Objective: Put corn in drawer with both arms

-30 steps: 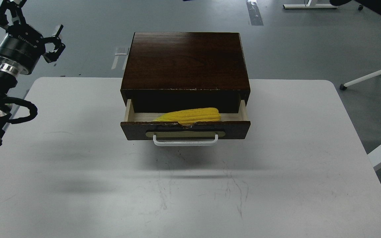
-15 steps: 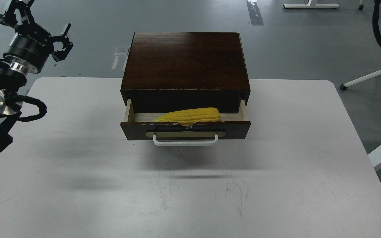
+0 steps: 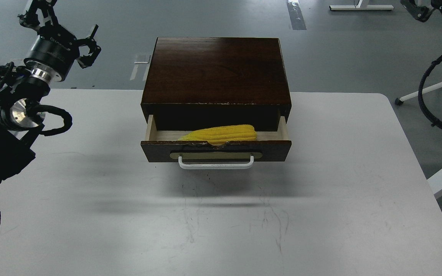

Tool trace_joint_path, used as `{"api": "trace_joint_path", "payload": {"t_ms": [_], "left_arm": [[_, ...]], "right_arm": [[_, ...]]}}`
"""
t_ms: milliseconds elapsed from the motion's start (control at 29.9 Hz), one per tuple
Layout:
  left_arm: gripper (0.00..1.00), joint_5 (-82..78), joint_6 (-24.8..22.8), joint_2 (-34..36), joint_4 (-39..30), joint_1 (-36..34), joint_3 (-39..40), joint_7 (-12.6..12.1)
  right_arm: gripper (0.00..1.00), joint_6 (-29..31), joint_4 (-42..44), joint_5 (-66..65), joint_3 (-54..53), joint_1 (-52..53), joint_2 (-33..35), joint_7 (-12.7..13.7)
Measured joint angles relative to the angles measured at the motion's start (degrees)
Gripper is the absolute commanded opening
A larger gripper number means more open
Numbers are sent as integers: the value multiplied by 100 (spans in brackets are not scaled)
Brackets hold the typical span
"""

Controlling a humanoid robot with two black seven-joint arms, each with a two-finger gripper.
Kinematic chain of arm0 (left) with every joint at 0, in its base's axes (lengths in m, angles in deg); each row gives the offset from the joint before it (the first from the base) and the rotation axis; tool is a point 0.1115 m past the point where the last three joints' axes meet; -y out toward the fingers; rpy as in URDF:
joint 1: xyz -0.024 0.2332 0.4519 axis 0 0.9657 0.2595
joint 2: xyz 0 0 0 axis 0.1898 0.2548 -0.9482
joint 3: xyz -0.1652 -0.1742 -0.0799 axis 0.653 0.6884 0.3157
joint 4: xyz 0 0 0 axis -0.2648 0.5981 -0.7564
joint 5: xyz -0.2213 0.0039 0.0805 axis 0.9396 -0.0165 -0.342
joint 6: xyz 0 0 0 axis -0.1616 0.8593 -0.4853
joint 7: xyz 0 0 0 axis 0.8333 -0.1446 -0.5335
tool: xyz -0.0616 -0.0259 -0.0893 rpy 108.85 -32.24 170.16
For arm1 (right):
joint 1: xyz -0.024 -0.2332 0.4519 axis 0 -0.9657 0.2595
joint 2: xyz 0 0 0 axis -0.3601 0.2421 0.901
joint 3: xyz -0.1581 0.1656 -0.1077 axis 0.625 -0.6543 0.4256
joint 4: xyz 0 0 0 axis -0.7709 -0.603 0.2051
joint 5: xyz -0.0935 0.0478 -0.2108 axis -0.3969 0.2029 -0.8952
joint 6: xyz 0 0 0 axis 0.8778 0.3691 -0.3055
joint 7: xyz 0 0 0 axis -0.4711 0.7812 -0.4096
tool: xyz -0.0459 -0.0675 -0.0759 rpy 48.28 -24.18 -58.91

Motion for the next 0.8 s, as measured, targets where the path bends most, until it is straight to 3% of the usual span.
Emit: {"api": "trace_joint_path", "payload": {"t_ms": [334, 801], "left_arm": [[98, 57, 0, -361, 397, -14, 271, -10], [98, 253, 0, -407, 679, 25, 376, -2]], "right_arm": [[100, 2, 63, 688, -1570, -1472, -986, 0], [100, 2, 269, 641, -1632, -1576, -1169, -75]]}}
